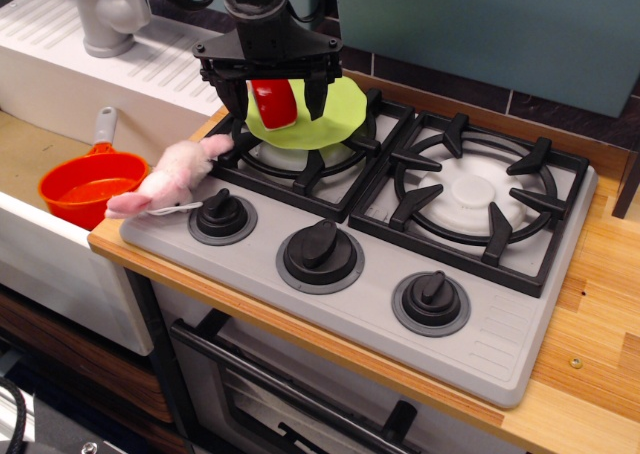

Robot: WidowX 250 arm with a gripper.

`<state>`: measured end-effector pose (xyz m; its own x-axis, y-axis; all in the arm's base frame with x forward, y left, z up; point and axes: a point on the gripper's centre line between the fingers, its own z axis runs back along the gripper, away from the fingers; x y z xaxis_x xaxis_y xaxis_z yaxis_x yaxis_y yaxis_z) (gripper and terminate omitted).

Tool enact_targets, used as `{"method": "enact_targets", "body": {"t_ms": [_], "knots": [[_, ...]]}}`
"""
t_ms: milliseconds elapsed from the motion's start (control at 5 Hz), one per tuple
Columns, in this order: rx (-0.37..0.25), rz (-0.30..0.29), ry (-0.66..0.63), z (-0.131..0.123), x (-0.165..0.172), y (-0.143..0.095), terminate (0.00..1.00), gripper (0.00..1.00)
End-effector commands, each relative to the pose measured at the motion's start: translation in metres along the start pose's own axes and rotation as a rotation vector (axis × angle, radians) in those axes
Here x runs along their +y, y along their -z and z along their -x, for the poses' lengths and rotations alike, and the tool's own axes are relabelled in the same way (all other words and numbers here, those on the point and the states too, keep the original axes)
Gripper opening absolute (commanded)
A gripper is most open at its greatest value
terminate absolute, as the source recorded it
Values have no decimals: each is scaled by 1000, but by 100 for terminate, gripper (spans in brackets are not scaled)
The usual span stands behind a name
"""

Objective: End effector transition from object to object

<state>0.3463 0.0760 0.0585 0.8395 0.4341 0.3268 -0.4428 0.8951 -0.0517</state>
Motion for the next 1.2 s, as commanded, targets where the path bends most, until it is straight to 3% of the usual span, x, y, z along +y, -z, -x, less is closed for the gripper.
{"method": "enact_targets", "body": {"t_ms": [0, 600, 800, 1000], "knots": [[0, 0, 0, 0, 0, 0, 0, 100], [78, -149, 56, -48, -24, -97, 0, 100], [101, -204, 51, -42, -14, -115, 0, 100], [103, -192, 52, -25, 5, -118, 0, 100]]}}
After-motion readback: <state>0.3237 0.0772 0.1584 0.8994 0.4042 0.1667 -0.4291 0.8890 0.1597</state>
